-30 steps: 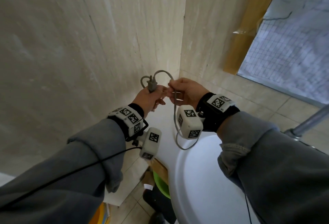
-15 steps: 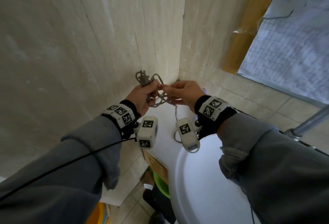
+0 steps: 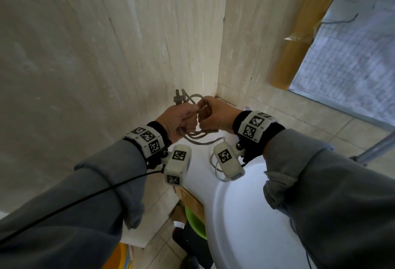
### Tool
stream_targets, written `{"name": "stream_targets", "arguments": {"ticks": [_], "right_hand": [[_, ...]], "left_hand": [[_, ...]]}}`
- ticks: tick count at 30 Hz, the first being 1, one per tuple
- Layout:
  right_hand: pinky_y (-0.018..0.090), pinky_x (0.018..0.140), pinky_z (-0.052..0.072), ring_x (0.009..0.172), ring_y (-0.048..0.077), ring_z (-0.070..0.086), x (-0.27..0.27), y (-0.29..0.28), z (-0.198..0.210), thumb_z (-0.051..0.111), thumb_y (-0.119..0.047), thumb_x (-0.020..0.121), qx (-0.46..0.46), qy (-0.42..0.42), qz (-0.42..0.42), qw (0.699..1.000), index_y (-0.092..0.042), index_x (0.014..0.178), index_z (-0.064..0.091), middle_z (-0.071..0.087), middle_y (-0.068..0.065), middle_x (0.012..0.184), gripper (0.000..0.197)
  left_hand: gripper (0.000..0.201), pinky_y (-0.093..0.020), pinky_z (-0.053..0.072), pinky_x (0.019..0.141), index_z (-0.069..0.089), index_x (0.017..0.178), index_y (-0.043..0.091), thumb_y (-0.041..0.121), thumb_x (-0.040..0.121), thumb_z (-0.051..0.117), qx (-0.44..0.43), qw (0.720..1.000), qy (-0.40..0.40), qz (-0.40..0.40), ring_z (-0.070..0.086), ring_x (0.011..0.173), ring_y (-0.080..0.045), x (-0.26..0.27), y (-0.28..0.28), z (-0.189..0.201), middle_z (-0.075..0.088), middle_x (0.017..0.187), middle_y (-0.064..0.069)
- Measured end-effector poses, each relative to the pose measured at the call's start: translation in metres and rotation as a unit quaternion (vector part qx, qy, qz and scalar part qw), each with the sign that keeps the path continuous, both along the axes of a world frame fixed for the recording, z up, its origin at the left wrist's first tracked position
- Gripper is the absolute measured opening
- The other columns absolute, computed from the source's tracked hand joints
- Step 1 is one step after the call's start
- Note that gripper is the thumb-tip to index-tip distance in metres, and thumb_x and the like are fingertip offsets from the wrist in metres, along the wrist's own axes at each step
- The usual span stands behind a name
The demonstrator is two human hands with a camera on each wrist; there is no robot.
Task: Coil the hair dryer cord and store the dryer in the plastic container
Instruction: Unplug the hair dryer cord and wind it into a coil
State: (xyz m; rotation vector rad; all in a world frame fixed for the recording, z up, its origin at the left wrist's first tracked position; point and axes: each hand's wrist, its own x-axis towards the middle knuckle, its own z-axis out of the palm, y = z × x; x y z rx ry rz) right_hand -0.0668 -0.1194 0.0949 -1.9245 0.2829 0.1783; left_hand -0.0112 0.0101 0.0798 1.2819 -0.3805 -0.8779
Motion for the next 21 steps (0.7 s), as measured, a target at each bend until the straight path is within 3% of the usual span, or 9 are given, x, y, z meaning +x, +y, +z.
{"name": "stream_targets", "arguments": {"ticks": [2, 4, 6, 9, 13, 17, 19, 21], "right_hand": [[0.036, 0.065, 0.055, 0.067, 0.020, 0.057, 0.002, -0.001, -0.002, 0.058, 0.011, 0.074, -0.007, -0.008, -0.034, 0.999, -0.013, 0.085, 0.048, 0.055, 0.006, 0.078, 0.028], [0.045, 0.080, 0.056, 0.078, 0.024, 0.058, 0.002, -0.003, -0.002, 0.056, 0.010, 0.076, 0.020, -0.013, -0.056, 0.998, -0.013, 0.082, 0.051, 0.057, 0.006, 0.079, 0.024], [0.052, 0.085, 0.053, 0.083, 0.026, 0.061, 0.001, -0.007, 0.000, 0.054, 0.011, 0.077, 0.056, -0.019, -0.068, 0.996, -0.012, 0.077, 0.056, 0.062, 0.006, 0.078, 0.023], [0.045, 0.069, 0.059, 0.069, 0.023, 0.067, -0.001, -0.010, 0.006, 0.049, 0.012, 0.082, 0.170, -0.016, -0.103, 0.980, -0.007, 0.077, 0.058, 0.064, 0.009, 0.078, 0.021], [0.035, 0.054, 0.057, 0.048, 0.015, 0.051, 0.003, -0.001, 0.010, 0.040, 0.013, 0.080, 0.309, -0.020, -0.218, 0.926, -0.003, 0.072, 0.054, 0.054, 0.009, 0.066, 0.023], [0.014, 0.031, 0.028, 0.028, 0.010, 0.024, 0.008, 0.002, 0.017, 0.034, 0.005, 0.069, 0.371, -0.005, -0.305, 0.877, -0.009, 0.060, 0.038, 0.038, 0.006, 0.059, 0.017], [0.011, 0.033, 0.022, 0.027, 0.012, 0.018, 0.009, 0.000, 0.021, 0.035, -0.002, 0.058, 0.397, 0.004, -0.345, 0.851, -0.015, 0.060, 0.029, 0.035, 0.005, 0.049, 0.014], [0.012, 0.043, 0.022, 0.033, 0.015, 0.019, 0.010, -0.003, 0.025, 0.037, -0.008, 0.065, 0.400, 0.011, -0.378, 0.835, -0.019, 0.060, 0.025, 0.030, 0.003, 0.043, 0.016]], "left_hand": [[0.060, -0.021, 0.034, 0.047, 0.040, 0.035, 0.021, 0.020, 0.095, 0.038, 0.010, 1.000, -0.008, -0.007, 0.035, 0.034, -0.008, -0.002, -0.001, 0.004, 0.038, 0.032, 0.007], [0.051, -0.021, 0.039, 0.048, 0.047, 0.046, 0.020, 0.027, 0.096, 0.039, 0.005, 1.000, -0.014, -0.004, 0.042, 0.037, -0.009, -0.003, -0.002, 0.007, 0.045, 0.036, 0.005], [0.039, -0.020, 0.039, 0.047, 0.051, 0.062, 0.015, 0.027, 0.097, 0.039, -0.001, 1.000, -0.008, 0.004, 0.041, 0.036, -0.008, -0.001, 0.002, 0.009, 0.044, 0.035, 0.007], [0.030, -0.016, 0.034, 0.042, 0.053, 0.073, 0.012, 0.025, 0.096, 0.040, -0.005, 1.000, 0.012, 0.010, 0.034, 0.033, -0.006, 0.006, 0.007, 0.008, 0.035, 0.032, 0.009], [0.027, -0.015, 0.031, 0.039, 0.053, 0.076, 0.011, 0.019, 0.096, 0.039, -0.022, 0.999, 0.036, -0.012, 0.031, 0.032, -0.004, 0.008, 0.007, 0.010, 0.034, 0.033, 0.009], [0.027, -0.016, 0.033, 0.043, 0.053, 0.072, 0.012, 0.015, 0.095, 0.041, -0.014, 0.999, 0.018, -0.047, 0.035, 0.037, -0.005, 0.006, 0.005, 0.006, 0.040, 0.038, 0.009], [0.031, -0.019, 0.041, 0.046, 0.057, 0.069, 0.012, 0.013, 0.095, 0.041, -0.018, 0.998, 0.009, -0.065, 0.044, 0.041, -0.007, 0.002, 0.003, 0.004, 0.049, 0.043, 0.005], [0.025, -0.022, 0.052, 0.054, 0.061, 0.078, 0.010, 0.006, 0.094, 0.042, -0.009, 0.998, -0.003, -0.061, 0.059, 0.050, -0.010, -0.004, -0.002, 0.003, 0.063, 0.054, 0.002]]}}
